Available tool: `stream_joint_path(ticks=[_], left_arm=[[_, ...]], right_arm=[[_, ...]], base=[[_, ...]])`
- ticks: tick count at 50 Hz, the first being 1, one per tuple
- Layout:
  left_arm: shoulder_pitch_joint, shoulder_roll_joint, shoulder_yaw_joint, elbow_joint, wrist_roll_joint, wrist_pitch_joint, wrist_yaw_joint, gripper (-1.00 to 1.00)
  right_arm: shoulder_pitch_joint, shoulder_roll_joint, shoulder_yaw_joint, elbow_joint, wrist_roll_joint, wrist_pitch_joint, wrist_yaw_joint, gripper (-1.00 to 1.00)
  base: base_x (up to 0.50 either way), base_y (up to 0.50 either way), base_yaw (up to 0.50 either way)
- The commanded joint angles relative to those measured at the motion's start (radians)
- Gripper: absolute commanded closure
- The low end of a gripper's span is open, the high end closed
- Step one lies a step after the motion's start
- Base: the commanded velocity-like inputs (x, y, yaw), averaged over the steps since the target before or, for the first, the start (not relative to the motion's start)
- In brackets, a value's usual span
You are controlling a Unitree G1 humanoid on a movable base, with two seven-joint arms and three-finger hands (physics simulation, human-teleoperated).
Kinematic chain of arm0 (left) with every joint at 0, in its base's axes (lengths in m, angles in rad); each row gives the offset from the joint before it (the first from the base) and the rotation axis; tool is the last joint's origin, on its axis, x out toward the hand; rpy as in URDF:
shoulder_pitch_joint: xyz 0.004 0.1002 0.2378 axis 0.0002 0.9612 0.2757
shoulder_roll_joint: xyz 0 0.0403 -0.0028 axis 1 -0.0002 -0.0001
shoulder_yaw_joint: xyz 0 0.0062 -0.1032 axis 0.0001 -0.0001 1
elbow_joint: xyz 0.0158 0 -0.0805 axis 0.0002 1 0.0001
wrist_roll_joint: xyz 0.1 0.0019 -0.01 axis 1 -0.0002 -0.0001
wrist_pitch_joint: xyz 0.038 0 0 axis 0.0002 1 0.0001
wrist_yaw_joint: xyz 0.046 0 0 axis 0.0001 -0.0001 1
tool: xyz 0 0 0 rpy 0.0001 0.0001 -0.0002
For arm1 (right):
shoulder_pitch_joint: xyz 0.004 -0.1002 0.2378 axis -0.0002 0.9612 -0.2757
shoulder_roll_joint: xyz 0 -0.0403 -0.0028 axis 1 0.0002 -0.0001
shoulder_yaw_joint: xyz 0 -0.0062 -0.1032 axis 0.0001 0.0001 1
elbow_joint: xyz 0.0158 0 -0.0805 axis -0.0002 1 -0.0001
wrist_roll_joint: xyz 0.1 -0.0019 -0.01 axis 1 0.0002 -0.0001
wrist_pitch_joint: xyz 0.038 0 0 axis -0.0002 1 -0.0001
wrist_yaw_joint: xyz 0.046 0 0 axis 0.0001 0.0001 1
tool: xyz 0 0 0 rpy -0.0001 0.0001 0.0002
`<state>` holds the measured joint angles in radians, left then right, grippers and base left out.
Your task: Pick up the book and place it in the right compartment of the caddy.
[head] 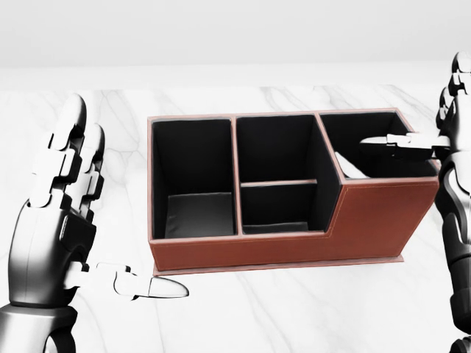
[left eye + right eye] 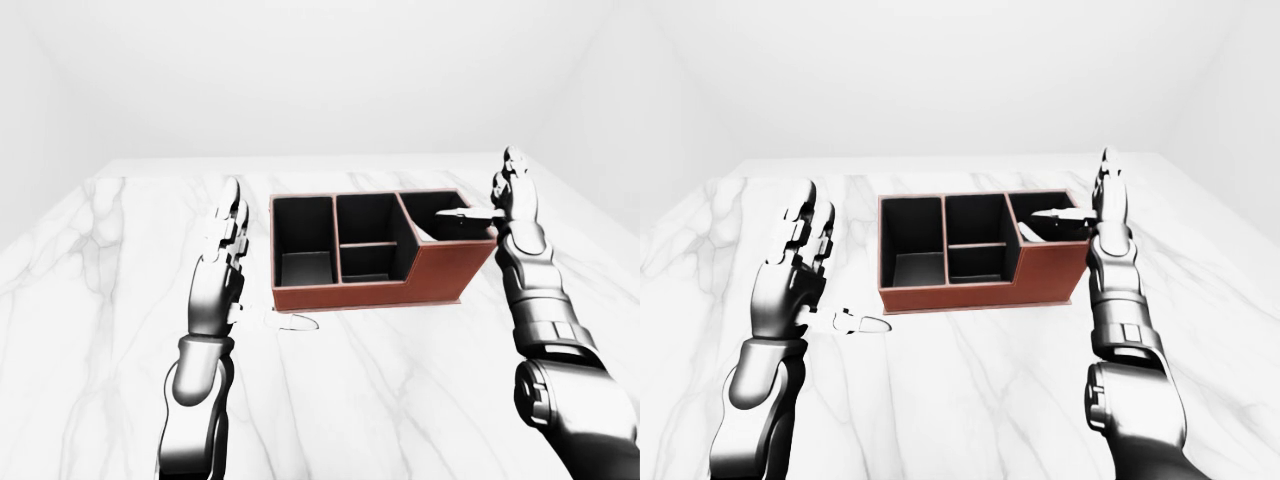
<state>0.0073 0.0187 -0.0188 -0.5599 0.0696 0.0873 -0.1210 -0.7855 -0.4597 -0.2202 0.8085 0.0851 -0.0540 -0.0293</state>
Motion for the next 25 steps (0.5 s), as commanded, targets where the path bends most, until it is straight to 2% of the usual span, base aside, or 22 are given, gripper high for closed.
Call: stream_joint_path(ticks=[1, 9, 22, 25], left_arm=[[0.000, -0.002, 0.007, -0.010, -0.007, 0.000, 0.004, -1.00], [0.003, -0.002, 0.007, -0.001, -0.008, 0.000, 0.004, -1.00], [0.001, -0.002, 0.005, -0.003, -0.007, 0.000, 0.004, -1.00], [0.005, -0.002, 0.005, 0.000, -0.007, 0.000, 0.003, -1.00]], right_arm=[[0.034, -0.010, -0.035, -0.410, 0.029, 0.141, -0.005, -1.00], [0.028, -0.032, -0.065, -0.798, 0.072, 0.141, -0.016, -1.00], [-0.050, -0.074, -0.081, -1.121, 0.120, 0.141, -0.024, -1.00], [-0.014, -0.062, -0.089, -1.184, 0.130, 0.141, -0.033, -1.00]], base=[[0.00, 0.00, 0.00], [0.00, 0.00, 0.00], [0.00, 0.00, 0.00], [0.00, 0.00, 0.00]])
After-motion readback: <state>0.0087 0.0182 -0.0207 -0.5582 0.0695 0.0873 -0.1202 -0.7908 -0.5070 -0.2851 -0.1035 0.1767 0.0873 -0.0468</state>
